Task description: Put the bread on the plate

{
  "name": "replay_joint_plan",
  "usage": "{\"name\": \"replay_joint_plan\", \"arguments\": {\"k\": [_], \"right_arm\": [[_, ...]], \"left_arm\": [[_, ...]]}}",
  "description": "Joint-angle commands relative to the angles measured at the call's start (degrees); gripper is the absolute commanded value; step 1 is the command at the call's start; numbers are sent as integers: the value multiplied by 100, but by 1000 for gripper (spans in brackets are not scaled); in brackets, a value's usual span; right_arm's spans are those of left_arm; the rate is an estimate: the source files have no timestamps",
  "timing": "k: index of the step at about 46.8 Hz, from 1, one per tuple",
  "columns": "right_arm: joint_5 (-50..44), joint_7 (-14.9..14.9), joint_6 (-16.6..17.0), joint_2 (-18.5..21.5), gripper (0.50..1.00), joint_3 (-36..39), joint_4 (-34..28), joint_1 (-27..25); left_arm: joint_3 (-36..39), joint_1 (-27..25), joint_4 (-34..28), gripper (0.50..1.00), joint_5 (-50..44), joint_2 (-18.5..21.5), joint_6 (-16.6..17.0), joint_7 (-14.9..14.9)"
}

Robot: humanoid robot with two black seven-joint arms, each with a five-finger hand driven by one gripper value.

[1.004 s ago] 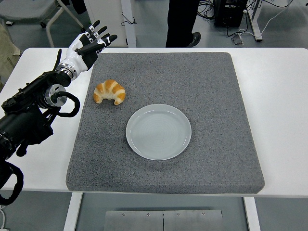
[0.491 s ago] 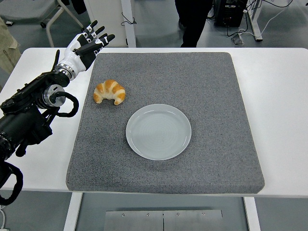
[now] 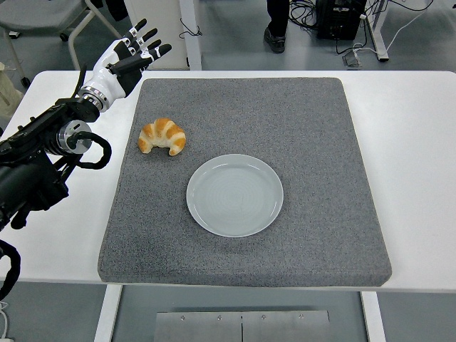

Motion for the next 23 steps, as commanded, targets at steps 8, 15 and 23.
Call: {"name": "replay_joint_plan", "arguments": {"k": [8, 15, 23], "right_arm": [[-9, 0, -1, 0, 1000, 0, 0, 0], [0, 0, -1, 0, 1000, 0, 0, 0], [0, 0, -1, 0, 1000, 0, 0, 0]], "left_arm": [[517, -1, -967, 977, 9, 575, 325, 3], [886, -19, -1582, 977, 140, 1050, 492, 3], [975, 8, -2531, 977, 1071, 1560, 975, 65]]}}
